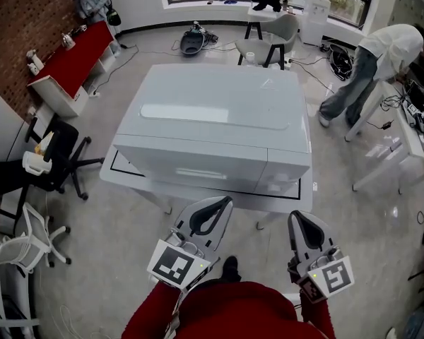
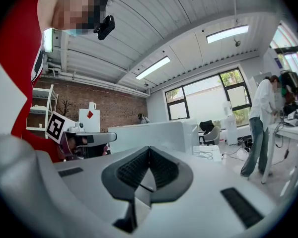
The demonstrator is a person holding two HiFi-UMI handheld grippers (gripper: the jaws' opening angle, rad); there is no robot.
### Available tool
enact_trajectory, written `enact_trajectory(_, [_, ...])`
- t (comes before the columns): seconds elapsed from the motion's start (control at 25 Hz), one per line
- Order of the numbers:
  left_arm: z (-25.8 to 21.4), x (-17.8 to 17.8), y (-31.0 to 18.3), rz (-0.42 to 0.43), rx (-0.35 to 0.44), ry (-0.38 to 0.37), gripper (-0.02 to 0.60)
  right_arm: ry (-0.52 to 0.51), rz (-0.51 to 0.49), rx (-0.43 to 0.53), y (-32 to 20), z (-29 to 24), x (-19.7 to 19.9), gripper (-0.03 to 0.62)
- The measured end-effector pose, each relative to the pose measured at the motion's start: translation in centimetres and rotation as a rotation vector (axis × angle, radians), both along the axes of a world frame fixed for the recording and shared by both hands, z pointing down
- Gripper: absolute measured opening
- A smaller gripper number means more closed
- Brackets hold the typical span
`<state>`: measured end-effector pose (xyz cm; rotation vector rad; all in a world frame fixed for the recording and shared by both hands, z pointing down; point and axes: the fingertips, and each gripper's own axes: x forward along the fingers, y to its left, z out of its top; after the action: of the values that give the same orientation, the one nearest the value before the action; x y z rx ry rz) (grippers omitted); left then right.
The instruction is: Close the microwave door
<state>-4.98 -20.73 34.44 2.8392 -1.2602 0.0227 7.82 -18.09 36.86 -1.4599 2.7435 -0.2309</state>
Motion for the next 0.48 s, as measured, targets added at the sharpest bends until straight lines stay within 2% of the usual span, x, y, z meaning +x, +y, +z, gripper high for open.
enact_trajectory(0.24, [0.6, -1.1, 1.2, -0.028, -0.02, 0.0, 0.009, -0.014, 0.003, 0.032, 0.1, -0.8, -0.1, 0.012])
enact_trajectory(0.4, [0.8, -1.9, 2.0, -0.066, -0.035, 0.022, 0.009, 0.005, 0.012, -0.001, 0.5, 0.1, 0.4, 0.012])
enact_trajectory(0.48, [1.0, -2.3, 2.5, -0.08, -0.04, 0.027, 0.009, -0.006, 0.017, 0.022, 0.6, -0.4, 0.4, 0.012])
